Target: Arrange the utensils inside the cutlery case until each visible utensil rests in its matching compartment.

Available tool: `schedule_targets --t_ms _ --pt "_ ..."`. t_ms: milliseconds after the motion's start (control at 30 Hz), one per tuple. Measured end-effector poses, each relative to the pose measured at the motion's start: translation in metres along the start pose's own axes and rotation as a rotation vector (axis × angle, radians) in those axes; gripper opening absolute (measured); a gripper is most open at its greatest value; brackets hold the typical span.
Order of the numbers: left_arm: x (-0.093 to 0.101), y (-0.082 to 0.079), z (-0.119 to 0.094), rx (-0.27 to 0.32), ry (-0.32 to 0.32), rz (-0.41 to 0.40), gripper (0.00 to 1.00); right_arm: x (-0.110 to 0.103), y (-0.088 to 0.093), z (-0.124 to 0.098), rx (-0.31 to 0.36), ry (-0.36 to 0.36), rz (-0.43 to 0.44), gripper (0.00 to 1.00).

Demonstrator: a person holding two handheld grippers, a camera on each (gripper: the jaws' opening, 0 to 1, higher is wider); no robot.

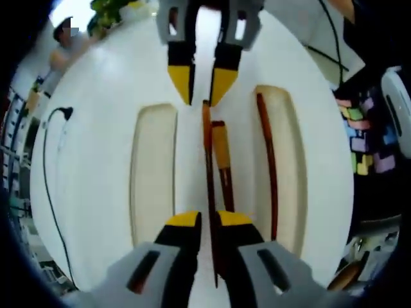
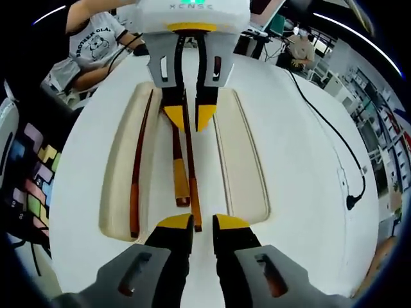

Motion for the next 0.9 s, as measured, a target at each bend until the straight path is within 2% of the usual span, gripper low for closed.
schedule_targets --t_ms 300,467,567,667,700,733,767,833,900 --pt "-0.002 0.001 0.004 -0.02 0.02 0.003 0.08 -0.001 0.002 0.008 -0.013 -0.031 0.01 0.11" --pt "-0.005 0.001 0.003 -0.006 0.056 -0.027 0.09 0.0 0.004 0.011 -0.022 -0.028 0.014 0.12" --pt "-0.005 0.001 0.004 -0.008 0.059 -0.016 0.08 0.0 0.004 0.012 -0.028 -0.032 0.01 0.12" --pt "-0.007 0.0 0.004 -0.015 0.058 -0.039 0.08 0.0 0.005 0.013 -0.018 -0.045 0.018 0.11" --pt "-0.007 0.0 0.005 -0.022 0.047 -0.022 0.07 -0.001 0.005 0.014 -0.016 -0.046 0.017 0.1" --pt "-0.006 -0.001 0.005 -0.02 0.047 0.029 0.06 -0.002 0.005 0.014 -0.014 -0.052 0.013 0.09" --pt "-0.005 0.0 0.005 -0.019 0.044 0.023 0.06 -0.004 0.005 0.014 -0.014 -0.069 0.005 0.05" --pt "-0.008 0.0 0.005 -0.01 0.051 0.023 0.05 -0.005 0.004 0.014 -0.016 -0.069 -0.007 0.05" --pt "-0.008 0.0 0.006 0.004 0.058 0.062 0.05 -0.004 0.004 0.015 -0.018 -0.07 -0.009 0.05"
Point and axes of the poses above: the point that each gripper's makers call its tool centre point, and the gripper's own axes: z roughly forward along the fingers, x roughly to its right, y roughly out of its underside, the point moved 7 cm from there along -z, roughly backward along the fingers, and after that the axes turned 2 degrees about z, right-handed, at the moved point
